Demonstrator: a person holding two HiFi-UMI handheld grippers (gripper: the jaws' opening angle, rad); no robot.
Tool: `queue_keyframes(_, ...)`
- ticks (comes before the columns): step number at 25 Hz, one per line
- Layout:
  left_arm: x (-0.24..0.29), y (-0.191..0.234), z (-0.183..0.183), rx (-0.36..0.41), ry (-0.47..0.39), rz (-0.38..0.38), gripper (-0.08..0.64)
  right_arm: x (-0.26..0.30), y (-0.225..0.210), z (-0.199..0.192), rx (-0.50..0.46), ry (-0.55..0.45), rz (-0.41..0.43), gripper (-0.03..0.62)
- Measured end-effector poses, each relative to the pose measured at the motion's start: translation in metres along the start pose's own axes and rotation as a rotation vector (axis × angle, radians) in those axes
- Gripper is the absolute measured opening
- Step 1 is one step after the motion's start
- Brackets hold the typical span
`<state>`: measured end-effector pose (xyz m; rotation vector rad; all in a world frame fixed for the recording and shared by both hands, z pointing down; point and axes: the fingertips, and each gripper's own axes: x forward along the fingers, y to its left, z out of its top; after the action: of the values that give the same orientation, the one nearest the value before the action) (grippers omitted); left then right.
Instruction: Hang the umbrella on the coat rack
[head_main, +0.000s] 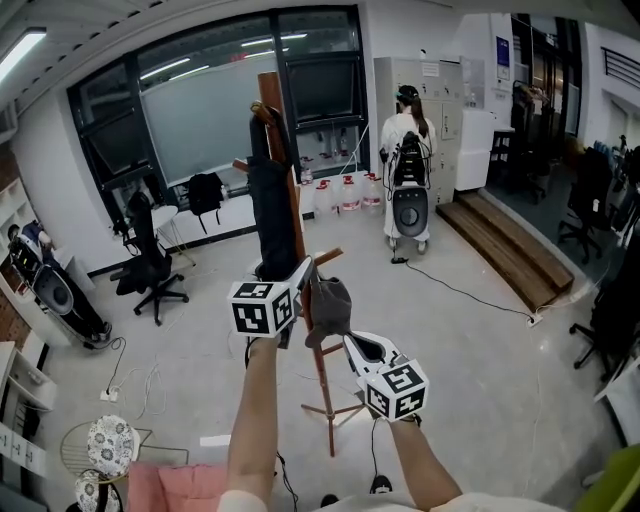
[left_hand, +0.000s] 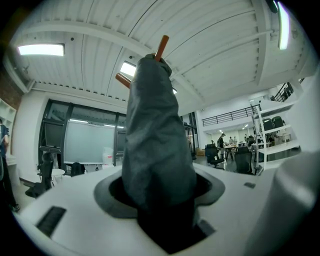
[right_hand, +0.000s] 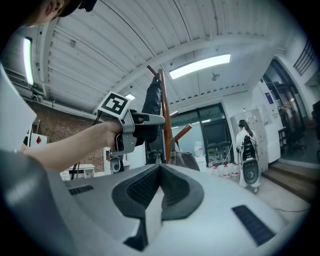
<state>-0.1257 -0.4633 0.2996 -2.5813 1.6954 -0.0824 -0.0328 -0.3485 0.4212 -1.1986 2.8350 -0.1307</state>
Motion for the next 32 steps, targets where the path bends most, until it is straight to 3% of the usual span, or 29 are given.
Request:
queue_keyframes(21, -0.012, -0.003, 0.002, 0.110, -0.031, 0.063, 0.356, -0.004, 0.003, -0.004, -0.004, 0.018, -0.019, 0.005)
queue_keyframes(32, -0.060, -0.013, -0.011, 0.078, -0.067, 0.071, 0.360, -0.002, 0.018, -0.003, -0.007, 0.025, 0.005, 0.003)
